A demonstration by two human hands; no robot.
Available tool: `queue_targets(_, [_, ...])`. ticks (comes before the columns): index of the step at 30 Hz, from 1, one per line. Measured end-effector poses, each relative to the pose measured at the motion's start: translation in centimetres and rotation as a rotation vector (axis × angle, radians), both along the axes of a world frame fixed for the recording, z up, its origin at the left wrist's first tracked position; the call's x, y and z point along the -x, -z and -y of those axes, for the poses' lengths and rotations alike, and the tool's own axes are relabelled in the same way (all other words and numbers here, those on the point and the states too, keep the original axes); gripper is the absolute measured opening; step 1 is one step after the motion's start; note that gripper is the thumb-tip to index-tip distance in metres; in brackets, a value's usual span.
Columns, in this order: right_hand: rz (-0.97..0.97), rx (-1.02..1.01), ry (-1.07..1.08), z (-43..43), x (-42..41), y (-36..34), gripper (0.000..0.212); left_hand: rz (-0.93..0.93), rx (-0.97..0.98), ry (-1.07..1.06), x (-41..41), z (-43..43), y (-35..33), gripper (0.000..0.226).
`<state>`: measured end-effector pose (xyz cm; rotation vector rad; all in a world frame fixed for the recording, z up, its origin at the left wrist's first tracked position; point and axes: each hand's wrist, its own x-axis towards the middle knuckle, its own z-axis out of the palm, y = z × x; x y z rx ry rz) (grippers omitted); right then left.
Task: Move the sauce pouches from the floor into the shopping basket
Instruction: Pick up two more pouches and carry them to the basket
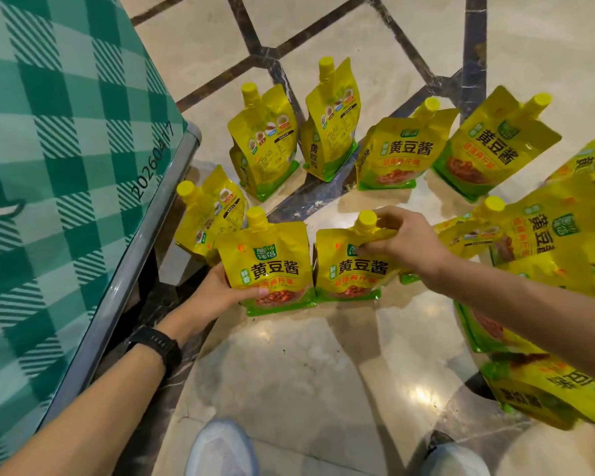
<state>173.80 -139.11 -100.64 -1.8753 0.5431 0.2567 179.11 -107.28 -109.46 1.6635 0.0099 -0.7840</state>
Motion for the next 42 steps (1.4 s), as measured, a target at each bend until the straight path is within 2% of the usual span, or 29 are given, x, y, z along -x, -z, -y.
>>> queue_targets(2, [0.036,-0.124,0.130,-0.5,0.5,0.5,0.047,0.005,0.000,0.004,-0.2,0.0,0.1,0.098])
queue_targets(5, [0.053,-0.202,0.221,-0.6,1.0,1.4,0.047,0.012,-0.005,0.002,-0.1,0.2,0.2,0.086])
queue_targets(8, [-0.037,-0.185,0.066,0.3,2.2,2.6,0.055,0.003,-0.004,0.001,0.1,0.4,0.0,0.081])
queue_targets(10, [-0.085,-0.106,-0.108,1.0,2.9,3.0,0.060,0.005,-0.001,0.002,0.2,0.4,-0.1,0.093])
queue_targets(12, [-0.117,-0.058,-0.190,1.3,3.3,3.3,0.062,0.003,0.005,-0.011,0.2,0.5,-0.3,0.104])
queue_targets(16, [-0.134,-0.023,-0.148,1.0,3.1,3.5,0.055,-0.004,0.005,-0.006,-0.1,0.8,-0.7,0.103])
queue_targets(20, [-0.113,0.021,-0.253,1.4,2.7,2.6,0.041,0.002,-0.016,-0.006,-0.4,0.8,-0.7,0.092])
queue_targets(24, [-0.107,-0.043,-0.194,1.1,3.6,3.0,0.054,-0.020,-0.020,0.010,-0.3,1.0,-0.5,0.068])
queue_targets(27, [-0.100,-0.056,-0.144,1.0,5.1,3.6,0.070,-0.033,-0.027,0.008,-0.3,1.1,-0.4,0.062])
queue_targets(29, [-0.056,-0.057,-0.137,0.7,6.0,4.0,0.071,-0.031,-0.035,0.014,-0.5,1.2,-0.3,0.061])
queue_targets(33, [0.004,-0.013,-0.179,0.6,5.9,3.6,0.060,-0.044,-0.036,0.026,-0.8,1.3,-0.5,0.066])
queue_targets(35, [-0.035,-0.070,-0.200,1.2,5.0,3.3,0.054,-0.054,-0.035,0.034,-1.0,1.1,-0.6,0.069])
queue_targets(37, [-0.080,-0.150,-0.157,1.5,4.5,3.3,0.051,-0.067,-0.041,0.042,-1.4,1.0,-0.7,0.082])
queue_targets(39, [-0.105,-0.198,-0.047,1.0,4.6,3.8,0.056,-0.069,-0.054,0.050,-1.5,1.1,-0.8,0.097])
queue_targets(42, [-0.114,-0.226,0.110,0.1,4.8,4.8,0.074,-0.069,-0.044,0.038,-1.1,1.5,-0.8,0.106])
